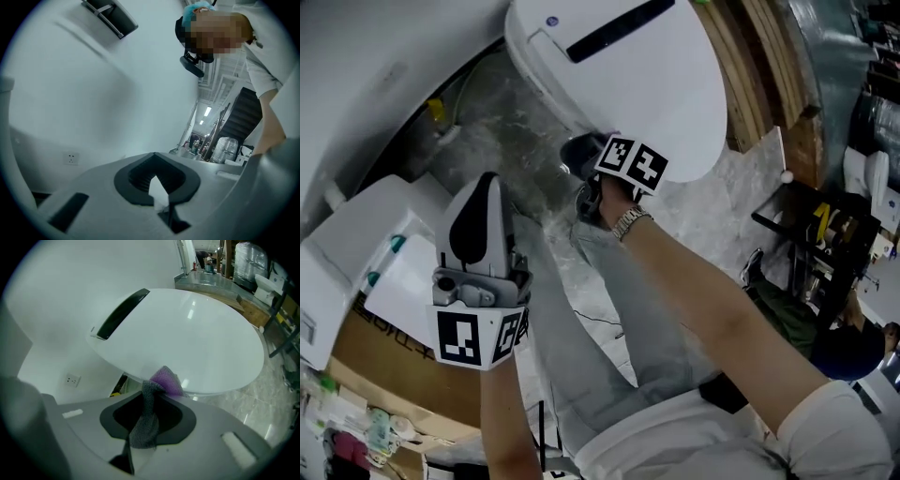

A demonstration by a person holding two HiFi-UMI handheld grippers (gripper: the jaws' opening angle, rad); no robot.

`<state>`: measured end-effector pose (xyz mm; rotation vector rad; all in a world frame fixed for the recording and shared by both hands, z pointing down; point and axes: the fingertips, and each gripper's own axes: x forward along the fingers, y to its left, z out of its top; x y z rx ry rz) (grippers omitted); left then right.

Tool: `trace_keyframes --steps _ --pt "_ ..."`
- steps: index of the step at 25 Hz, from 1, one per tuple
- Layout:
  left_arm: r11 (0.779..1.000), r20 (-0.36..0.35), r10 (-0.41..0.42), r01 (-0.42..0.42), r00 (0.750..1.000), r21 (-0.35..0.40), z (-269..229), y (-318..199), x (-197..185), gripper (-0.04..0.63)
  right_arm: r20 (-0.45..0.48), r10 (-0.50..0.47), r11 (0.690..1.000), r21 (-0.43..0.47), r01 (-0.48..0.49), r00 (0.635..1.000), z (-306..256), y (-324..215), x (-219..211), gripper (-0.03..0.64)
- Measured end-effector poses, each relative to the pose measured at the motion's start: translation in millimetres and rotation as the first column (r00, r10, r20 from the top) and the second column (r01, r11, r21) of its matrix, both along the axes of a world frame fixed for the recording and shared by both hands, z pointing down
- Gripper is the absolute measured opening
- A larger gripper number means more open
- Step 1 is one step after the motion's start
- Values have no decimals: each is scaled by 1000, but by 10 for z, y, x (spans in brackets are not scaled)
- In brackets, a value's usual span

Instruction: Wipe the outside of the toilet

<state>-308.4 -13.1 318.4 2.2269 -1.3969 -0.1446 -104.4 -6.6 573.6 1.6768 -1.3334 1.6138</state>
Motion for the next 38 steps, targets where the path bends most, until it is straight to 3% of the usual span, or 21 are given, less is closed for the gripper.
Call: trace_keyframes --steps 6,15,20,25,30,35,38 --pt "999 -24 37 -37 999 -12 74 -172 -524 3 12 72 997 25 -72 997 -45 -566 -557 83" --pt "999 -65 43 -43 997 -1 83 -411 -994 3 26 119 990 80 -120 993 -92 -1269 -1096 83" --pt "1000 -74 18 -18 997 -1 113 -363 -1191 3 28 76 991 112 -79 997 -95 -1552 -1265 83" --pt "999 -60 -44 43 997 -11 148 -228 -1466 3 42 -13 977 213 3 999 -261 -1993 -1529 81" --pt "995 -31 -98 98 995 1 60 -63 -1476 3 27 -155 926 353 136 988 -660 -2266 -1677 81" --pt "987 -13 -158 158 987 34 -181 127 -1290 3 -9 -329 830 474 294 944 -1167 -2203 -1704 81" --pt "985 1 -162 162 987 51 -412 265 -1061 3 -18 -435 765 520 380 900 -1513 -2042 -1592 81"
